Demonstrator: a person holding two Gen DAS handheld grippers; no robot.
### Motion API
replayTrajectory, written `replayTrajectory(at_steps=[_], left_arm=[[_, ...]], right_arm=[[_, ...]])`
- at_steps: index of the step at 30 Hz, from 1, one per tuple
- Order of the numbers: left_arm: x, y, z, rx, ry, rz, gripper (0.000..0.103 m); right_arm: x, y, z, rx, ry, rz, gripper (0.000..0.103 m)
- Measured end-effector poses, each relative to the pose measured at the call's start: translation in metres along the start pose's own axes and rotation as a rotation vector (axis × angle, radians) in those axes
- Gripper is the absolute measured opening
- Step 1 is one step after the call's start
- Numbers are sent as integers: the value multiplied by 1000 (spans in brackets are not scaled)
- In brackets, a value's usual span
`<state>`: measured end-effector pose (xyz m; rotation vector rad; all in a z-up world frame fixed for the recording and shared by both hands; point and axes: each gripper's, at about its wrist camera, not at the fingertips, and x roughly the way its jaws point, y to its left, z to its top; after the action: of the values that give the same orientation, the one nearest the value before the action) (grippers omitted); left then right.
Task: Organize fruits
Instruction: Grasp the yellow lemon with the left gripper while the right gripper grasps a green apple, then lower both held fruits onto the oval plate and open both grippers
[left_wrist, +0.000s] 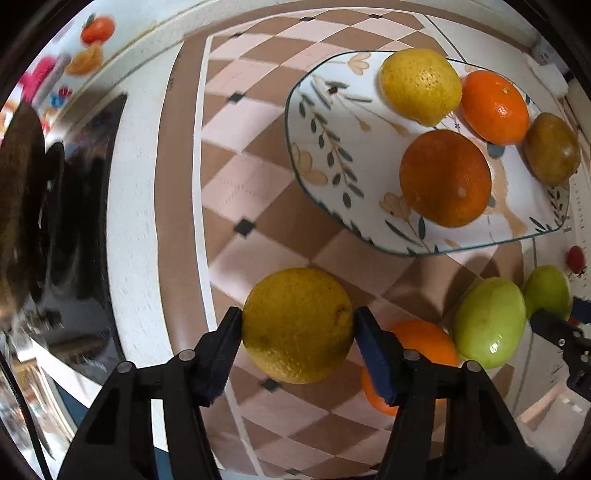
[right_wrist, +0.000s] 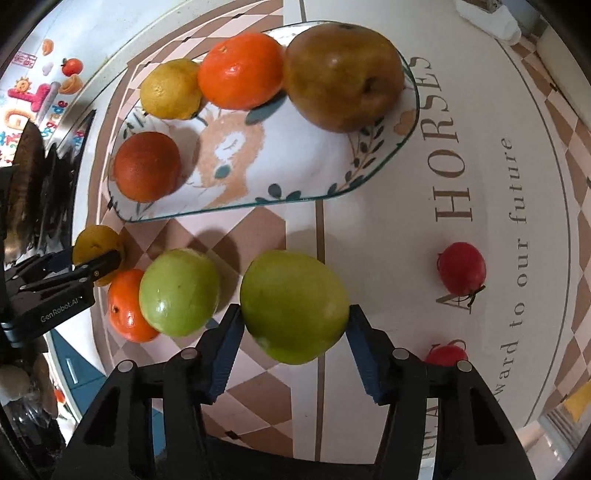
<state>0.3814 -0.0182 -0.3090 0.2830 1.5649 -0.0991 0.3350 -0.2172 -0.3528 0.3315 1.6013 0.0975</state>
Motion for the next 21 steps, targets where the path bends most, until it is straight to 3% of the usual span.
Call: replayTrajectory(at_steps=[9,21], left_arm=[[3,16,-49,-136,53,-75,59],[2,30,-52,-167,32,-101,59]], right_arm=[[5,-3,-21,7,23,22,60],[12,-3,-10,18,34,31,62]])
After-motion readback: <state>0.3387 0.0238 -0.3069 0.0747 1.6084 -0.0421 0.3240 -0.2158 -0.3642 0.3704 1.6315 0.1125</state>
